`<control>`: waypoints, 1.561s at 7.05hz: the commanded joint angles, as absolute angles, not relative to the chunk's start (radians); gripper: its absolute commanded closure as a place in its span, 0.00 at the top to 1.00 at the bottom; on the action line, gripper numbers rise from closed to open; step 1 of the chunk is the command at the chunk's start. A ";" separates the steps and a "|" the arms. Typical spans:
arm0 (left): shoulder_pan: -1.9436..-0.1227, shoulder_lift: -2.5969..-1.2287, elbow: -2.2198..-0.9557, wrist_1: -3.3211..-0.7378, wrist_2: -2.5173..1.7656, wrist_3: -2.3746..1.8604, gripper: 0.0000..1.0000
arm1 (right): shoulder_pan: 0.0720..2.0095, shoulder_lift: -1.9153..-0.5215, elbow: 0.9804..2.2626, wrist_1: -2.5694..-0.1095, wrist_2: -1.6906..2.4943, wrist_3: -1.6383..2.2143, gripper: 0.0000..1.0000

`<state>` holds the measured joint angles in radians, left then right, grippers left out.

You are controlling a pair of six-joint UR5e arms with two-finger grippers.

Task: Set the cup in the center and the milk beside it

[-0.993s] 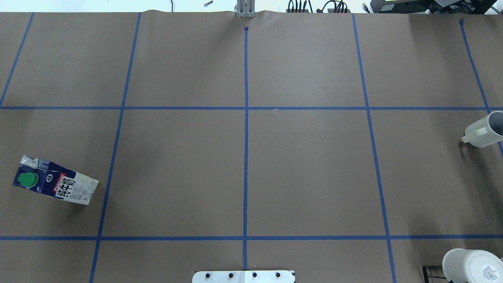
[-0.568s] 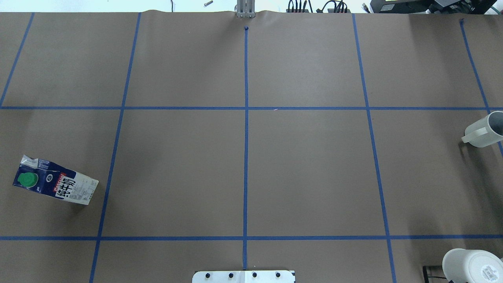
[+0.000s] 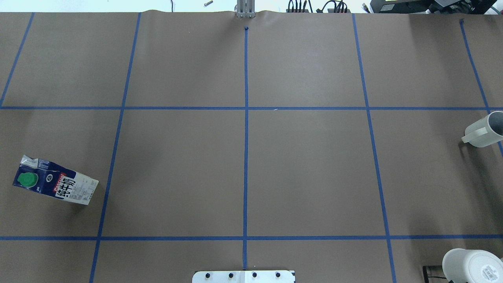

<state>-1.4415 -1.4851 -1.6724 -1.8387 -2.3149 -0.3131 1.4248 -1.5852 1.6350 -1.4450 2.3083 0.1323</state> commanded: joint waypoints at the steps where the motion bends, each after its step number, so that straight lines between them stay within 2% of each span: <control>1: -1.440 -1.499 -1.645 -1.856 -2.322 -0.307 0.98 | 1.422 -1.592 1.611 -1.369 2.315 0.133 1.00; 5: -1.434 -1.508 -1.649 -1.910 -2.318 -0.316 0.98 | 1.387 -1.592 1.574 -1.307 2.310 0.143 1.00; 11: -1.430 -1.516 -1.669 -1.910 -2.312 -0.347 0.98 | 1.378 -1.575 1.437 -1.262 2.312 0.152 0.99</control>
